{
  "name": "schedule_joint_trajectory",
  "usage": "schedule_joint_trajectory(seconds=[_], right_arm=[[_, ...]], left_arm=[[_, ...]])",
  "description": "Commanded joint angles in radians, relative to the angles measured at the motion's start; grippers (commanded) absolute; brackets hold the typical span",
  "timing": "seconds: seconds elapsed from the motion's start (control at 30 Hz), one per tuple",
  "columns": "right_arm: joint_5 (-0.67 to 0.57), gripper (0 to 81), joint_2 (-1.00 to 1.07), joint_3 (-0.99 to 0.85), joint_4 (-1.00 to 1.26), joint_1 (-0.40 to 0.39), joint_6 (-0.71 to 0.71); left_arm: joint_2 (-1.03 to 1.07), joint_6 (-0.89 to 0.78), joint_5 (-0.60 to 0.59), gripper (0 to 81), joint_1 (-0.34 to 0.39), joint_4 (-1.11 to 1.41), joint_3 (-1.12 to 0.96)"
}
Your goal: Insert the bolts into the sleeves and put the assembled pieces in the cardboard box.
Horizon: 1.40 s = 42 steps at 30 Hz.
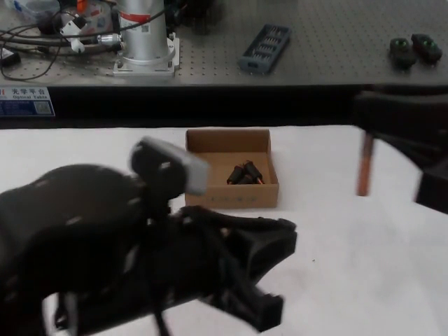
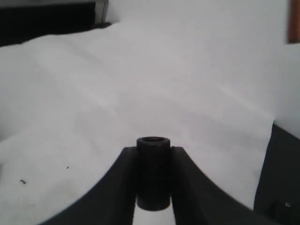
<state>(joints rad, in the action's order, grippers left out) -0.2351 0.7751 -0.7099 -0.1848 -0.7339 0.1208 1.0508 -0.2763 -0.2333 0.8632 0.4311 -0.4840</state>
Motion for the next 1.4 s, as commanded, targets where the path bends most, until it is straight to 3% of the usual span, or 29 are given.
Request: schedule_joint_trajectory(seconds=[0.0,0.2,0.47,0.8,1.0,1.37], right_arm=[[-0.1,3.6,0.056,-0.002,0.099,0.003,0.031],[-0.228,3.6,0.17,-0.002,0.258,0.003,0.082],[-0.23,3.6,0.193,-0.002,0.318,-0.002,0.132],[-0.105,3.6,0.191,0.113,0.482,-0.109,0.157],[-0.081,3.6,0.18,0.12,0.589,-0.09,0.14],[-0.086,3.6,0.028,0.12,0.398,-0.061,0.125]], left_arm=[[-0.045,-0.006,-0.012,0.6,-0.002,0.045,0.024],[-0.118,0.059,-0.117,0.6,-0.002,0.072,0.067],[-0.126,0.129,-0.138,0.6,-0.002,0.134,0.068],[-0.126,0.166,-0.138,0.6,-0.002,0.191,0.068],[-0.126,0.183,-0.138,0.6,-0.002,0.164,0.068],[-0.126,0.186,-0.084,0.6,-0.002,0.154,0.068]])
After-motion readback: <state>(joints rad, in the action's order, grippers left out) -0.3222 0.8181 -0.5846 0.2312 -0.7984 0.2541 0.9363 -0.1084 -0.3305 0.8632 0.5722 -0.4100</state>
